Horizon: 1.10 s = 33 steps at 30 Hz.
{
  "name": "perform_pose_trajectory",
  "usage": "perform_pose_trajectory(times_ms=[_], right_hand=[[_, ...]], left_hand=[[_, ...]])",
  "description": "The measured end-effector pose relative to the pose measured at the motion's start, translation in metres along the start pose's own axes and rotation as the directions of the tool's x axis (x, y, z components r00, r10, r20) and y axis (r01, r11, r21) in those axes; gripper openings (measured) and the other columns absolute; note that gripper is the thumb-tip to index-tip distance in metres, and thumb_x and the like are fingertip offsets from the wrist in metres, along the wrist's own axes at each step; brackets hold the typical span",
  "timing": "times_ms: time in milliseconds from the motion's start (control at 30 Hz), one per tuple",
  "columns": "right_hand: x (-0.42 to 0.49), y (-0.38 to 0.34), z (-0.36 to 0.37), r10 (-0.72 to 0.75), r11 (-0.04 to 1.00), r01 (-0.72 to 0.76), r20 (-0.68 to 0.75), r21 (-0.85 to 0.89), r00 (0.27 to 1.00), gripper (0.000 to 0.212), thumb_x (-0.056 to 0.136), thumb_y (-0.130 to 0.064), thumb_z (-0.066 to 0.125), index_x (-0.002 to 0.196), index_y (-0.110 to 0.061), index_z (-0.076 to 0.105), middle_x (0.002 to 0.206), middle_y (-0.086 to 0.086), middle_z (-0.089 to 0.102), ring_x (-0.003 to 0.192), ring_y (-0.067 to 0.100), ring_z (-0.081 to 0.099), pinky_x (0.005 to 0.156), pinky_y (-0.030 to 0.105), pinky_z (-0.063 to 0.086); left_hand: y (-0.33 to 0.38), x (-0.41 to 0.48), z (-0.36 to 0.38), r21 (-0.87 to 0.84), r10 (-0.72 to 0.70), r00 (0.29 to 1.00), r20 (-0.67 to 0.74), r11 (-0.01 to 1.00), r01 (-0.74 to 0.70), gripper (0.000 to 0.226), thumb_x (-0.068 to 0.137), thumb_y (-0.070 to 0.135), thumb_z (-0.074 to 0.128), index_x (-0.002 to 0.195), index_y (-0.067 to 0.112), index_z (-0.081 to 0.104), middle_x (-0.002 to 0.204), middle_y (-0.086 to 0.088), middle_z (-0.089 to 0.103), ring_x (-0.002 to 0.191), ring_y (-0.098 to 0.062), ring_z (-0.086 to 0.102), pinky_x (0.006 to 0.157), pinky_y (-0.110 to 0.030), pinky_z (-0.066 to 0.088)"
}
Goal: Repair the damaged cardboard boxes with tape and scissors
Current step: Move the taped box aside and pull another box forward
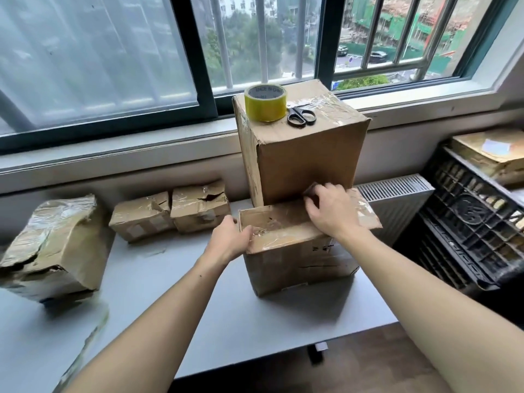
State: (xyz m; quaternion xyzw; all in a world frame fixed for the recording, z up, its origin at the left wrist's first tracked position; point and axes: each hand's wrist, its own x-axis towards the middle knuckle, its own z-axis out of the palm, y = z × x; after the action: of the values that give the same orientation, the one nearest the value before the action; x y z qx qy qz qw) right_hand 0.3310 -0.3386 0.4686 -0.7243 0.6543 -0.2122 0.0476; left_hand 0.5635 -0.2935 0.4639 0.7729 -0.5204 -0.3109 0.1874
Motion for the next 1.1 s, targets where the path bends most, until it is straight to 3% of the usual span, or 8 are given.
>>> perform_pose_trajectory(times_ms=[67, 167, 467, 700, 767, 900, 1100], right_hand=[[0.000, -0.022, 0.003, -0.075, 0.980, 0.072, 0.009, 0.184, 0.997, 0.024, 0.097, -0.028, 0.054, 0.094, -0.009, 0.068, 0.091, 0.009, 0.067, 0.091, 0.031, 0.060, 0.084, 0.041, 0.047], [-0.005, -0.059, 0.010, -0.191, 0.933, 0.169, 0.039, 0.318, 0.981, 0.021, 0.097, -0.022, 0.054, 0.088, -0.008, 0.067, 0.085, 0.006, 0.067, 0.082, 0.025, 0.061, 0.077, 0.038, 0.050], [0.000, -0.174, 0.056, -0.326, 0.860, 0.262, 0.076, 0.438, 0.942, 0.023, 0.097, -0.021, 0.056, 0.079, -0.007, 0.060, 0.078, 0.006, 0.065, 0.075, 0.021, 0.058, 0.072, 0.036, 0.047], [0.025, -0.253, 0.108, -0.216, 0.934, 0.124, 0.252, 0.334, 0.943, 0.019, 0.096, -0.022, 0.055, 0.097, -0.007, 0.066, 0.095, 0.011, 0.070, 0.089, 0.029, 0.062, 0.079, 0.037, 0.050], [0.029, -0.268, 0.121, -0.168, 0.951, 0.080, 0.284, 0.297, 0.944, 0.021, 0.097, -0.024, 0.053, 0.100, -0.007, 0.065, 0.097, 0.010, 0.070, 0.091, 0.029, 0.063, 0.080, 0.038, 0.050], [0.036, -0.287, 0.145, -0.059, 0.974, -0.011, 0.298, 0.228, 0.953, 0.023, 0.097, -0.023, 0.053, 0.104, -0.006, 0.066, 0.102, 0.011, 0.072, 0.099, 0.029, 0.063, 0.084, 0.035, 0.048], [0.046, -0.285, 0.190, 0.078, 0.989, -0.124, 0.415, 0.086, 0.907, 0.040, 0.095, -0.031, 0.056, 0.126, -0.006, 0.059, 0.124, 0.015, 0.063, 0.121, 0.032, 0.053, 0.101, 0.038, 0.045]], left_hand=[[-0.004, 0.001, -0.008, -0.007, 0.014, 0.999, -0.034, 1.000, -0.014, 0.051, 0.095, 0.047, 0.054, 0.130, 0.011, 0.051, 0.126, -0.005, 0.062, 0.116, -0.025, 0.056, 0.084, -0.028, 0.040], [-0.018, 0.001, -0.020, -0.031, 0.042, 0.996, -0.078, 0.999, -0.045, 0.045, 0.097, 0.047, 0.052, 0.123, 0.011, 0.056, 0.110, 0.000, 0.061, 0.110, -0.022, 0.057, 0.082, -0.027, 0.039], [-0.094, 0.016, -0.077, -0.155, 0.026, 0.987, -0.156, 0.987, -0.051, 0.025, 0.096, 0.041, 0.056, 0.106, 0.018, 0.063, 0.099, 0.006, 0.065, 0.095, -0.014, 0.060, 0.082, -0.029, 0.048], [-0.171, 0.058, -0.136, -0.163, 0.056, 0.993, -0.108, 0.984, -0.073, 0.018, 0.097, 0.035, 0.055, 0.103, 0.019, 0.062, 0.097, 0.007, 0.064, 0.092, -0.012, 0.060, 0.073, -0.023, 0.043], [-0.188, 0.075, -0.150, -0.159, 0.083, 0.993, -0.090, 0.983, -0.096, 0.018, 0.097, 0.034, 0.055, 0.101, 0.019, 0.063, 0.097, 0.007, 0.066, 0.091, -0.012, 0.060, 0.065, -0.018, 0.041], [-0.205, 0.104, -0.166, -0.162, 0.157, 0.987, -0.044, 0.973, -0.162, 0.017, 0.097, 0.033, 0.055, 0.103, 0.020, 0.064, 0.098, 0.009, 0.065, 0.089, -0.007, 0.057, 0.063, -0.006, 0.035], [-0.223, 0.133, -0.165, -0.198, 0.175, 0.984, 0.030, 0.966, -0.166, 0.015, 0.096, 0.031, 0.056, 0.105, 0.021, 0.064, 0.098, 0.009, 0.066, 0.090, -0.008, 0.058, 0.065, -0.011, 0.036]])
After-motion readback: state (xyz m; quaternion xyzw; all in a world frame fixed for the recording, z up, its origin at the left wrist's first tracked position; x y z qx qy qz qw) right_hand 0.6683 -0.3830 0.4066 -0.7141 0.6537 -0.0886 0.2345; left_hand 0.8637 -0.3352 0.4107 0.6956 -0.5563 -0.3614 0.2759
